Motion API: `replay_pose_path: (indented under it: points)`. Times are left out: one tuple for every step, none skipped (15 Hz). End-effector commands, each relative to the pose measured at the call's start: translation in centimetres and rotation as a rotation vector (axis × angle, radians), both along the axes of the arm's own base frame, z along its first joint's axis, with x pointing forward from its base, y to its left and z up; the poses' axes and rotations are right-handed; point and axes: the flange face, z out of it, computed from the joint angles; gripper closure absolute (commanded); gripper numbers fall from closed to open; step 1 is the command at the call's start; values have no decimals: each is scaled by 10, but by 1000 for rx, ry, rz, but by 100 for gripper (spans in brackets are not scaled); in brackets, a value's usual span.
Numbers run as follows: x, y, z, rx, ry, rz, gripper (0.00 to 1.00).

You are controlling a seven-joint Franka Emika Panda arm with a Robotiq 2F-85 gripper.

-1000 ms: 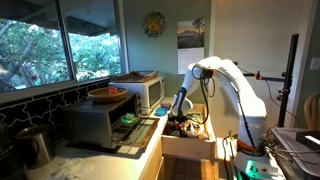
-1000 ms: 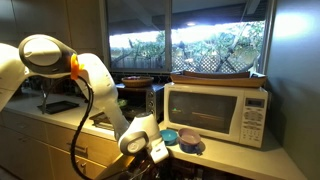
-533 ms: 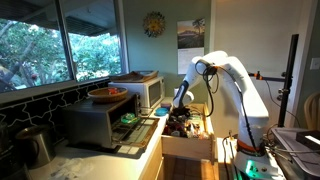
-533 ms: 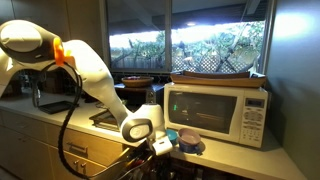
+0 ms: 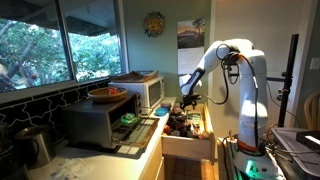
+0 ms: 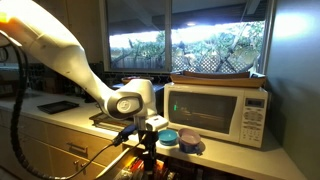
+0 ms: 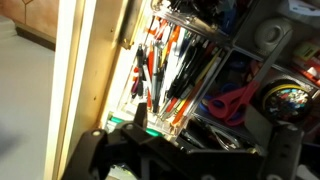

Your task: Put the scissors in the open drawer

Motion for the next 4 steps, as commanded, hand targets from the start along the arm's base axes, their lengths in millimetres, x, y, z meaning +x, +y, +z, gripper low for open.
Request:
replay_pose_path:
  points:
    - [-7, 6, 7, -10, 3, 54, 0]
    - [-11, 10, 12, -8, -7, 63, 0]
    - [-12, 10, 15, -10, -13, 63, 0]
    - [-11, 9, 15, -11, -12, 63, 0]
